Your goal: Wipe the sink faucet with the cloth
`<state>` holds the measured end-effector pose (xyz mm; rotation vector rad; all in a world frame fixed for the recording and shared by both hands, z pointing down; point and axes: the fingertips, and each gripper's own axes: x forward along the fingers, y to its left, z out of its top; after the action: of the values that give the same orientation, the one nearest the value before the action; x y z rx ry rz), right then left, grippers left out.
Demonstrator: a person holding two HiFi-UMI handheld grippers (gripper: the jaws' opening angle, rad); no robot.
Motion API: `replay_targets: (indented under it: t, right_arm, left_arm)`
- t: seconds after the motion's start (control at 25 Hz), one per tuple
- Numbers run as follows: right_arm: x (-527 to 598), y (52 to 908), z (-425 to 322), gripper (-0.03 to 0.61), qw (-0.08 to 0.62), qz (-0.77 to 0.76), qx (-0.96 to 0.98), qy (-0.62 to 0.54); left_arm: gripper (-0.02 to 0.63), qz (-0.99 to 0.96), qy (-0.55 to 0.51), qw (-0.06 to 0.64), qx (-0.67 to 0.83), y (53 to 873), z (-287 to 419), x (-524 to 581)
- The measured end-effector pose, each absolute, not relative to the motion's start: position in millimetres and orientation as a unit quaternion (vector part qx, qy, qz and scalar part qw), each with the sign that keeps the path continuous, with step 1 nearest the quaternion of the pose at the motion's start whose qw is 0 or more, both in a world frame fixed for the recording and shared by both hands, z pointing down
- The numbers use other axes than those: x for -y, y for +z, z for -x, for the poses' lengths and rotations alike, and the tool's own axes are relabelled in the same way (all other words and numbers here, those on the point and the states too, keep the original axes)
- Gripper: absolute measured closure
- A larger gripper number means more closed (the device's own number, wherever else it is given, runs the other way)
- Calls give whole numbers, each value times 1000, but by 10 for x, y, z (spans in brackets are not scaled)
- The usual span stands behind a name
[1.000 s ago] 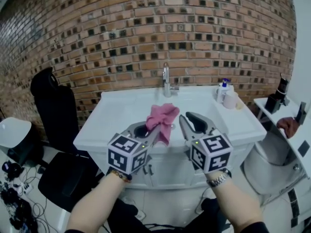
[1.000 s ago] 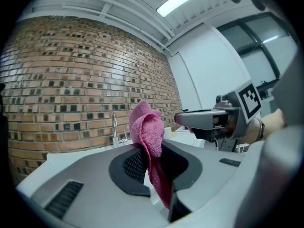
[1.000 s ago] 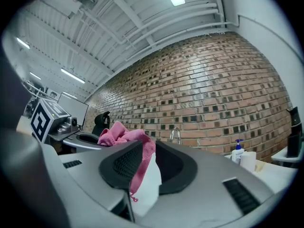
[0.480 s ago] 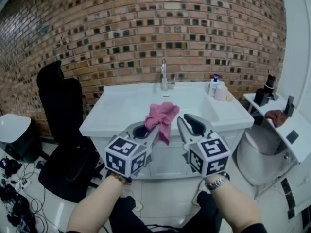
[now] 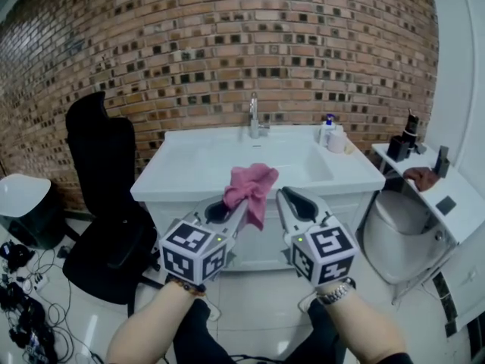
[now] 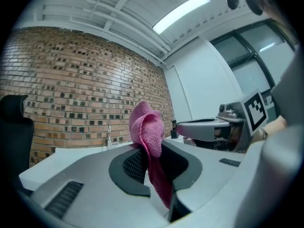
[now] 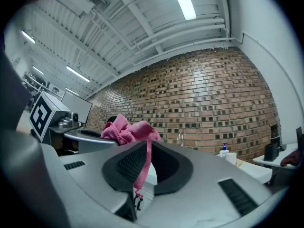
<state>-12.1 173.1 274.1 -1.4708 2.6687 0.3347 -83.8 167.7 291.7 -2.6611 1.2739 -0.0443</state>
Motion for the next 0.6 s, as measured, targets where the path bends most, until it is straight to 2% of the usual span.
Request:
replay_targets:
  t: [0.6]
  right_arm:
    - [-2319, 2929, 107, 566, 33, 477, -870, 116]
  left_arm:
    - [566, 896, -9, 106, -432, 3059, 752, -2275]
